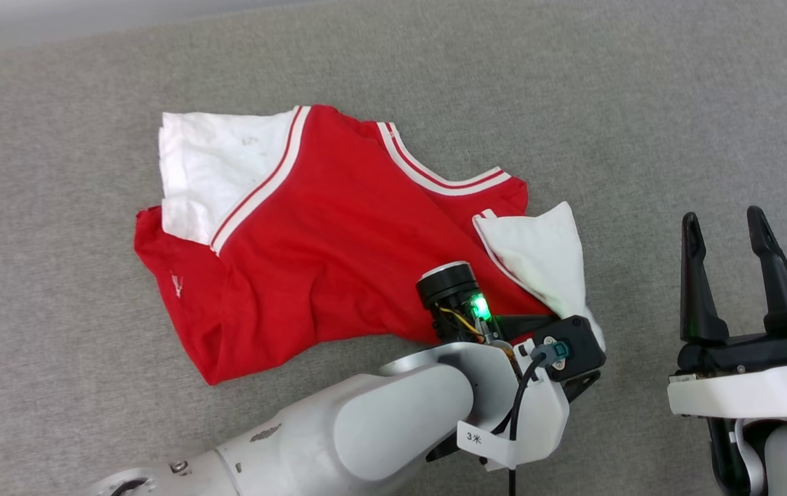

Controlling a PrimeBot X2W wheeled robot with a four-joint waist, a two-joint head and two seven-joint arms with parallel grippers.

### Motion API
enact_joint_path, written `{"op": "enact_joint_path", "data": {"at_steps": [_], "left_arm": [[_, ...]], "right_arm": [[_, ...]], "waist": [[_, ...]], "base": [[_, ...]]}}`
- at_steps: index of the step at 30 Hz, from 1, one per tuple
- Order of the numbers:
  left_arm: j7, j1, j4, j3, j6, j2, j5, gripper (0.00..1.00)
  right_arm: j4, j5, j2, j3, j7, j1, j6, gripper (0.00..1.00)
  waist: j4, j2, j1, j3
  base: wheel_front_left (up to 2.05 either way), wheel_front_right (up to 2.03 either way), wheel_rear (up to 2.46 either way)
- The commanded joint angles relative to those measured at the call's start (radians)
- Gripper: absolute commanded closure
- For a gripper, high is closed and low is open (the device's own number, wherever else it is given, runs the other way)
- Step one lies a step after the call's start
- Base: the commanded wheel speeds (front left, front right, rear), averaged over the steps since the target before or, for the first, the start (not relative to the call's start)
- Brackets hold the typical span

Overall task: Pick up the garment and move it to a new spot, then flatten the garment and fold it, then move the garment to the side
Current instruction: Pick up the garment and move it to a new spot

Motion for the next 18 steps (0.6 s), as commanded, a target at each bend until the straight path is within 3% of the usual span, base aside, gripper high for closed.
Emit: {"op": "enact_joint_path", "data": {"at_steps": [1, 10, 18], "left_arm": [[-0.037, -0.015, 0.005, 0.001, -0.001, -0.010, -0.001, 0.00], [-0.212, -0.016, 0.026, 0.032, 0.015, -0.024, -0.035, 0.00], [-0.330, 0.047, -0.025, 0.143, 0.139, 0.060, -0.068, 0.00]], "right_arm": [[0.003, -0.009, 0.003, -0.004, -0.002, 0.008, -0.001, 0.00], [0.009, -0.036, 0.003, -0.017, -0.002, 0.057, -0.001, 0.00], [0.021, -0.046, 0.003, -0.028, -0.002, 0.107, -0.001, 0.00]], "waist": [[0.016, 0.0000, 0.0000, -0.027], [0.078, 0.0000, 0.0000, -0.147], [0.136, 0.0000, 0.0000, -0.243]], "base": [[0.00, 0.00, 0.00], [0.00, 0.00, 0.00], [0.00, 0.00, 0.00]]}}
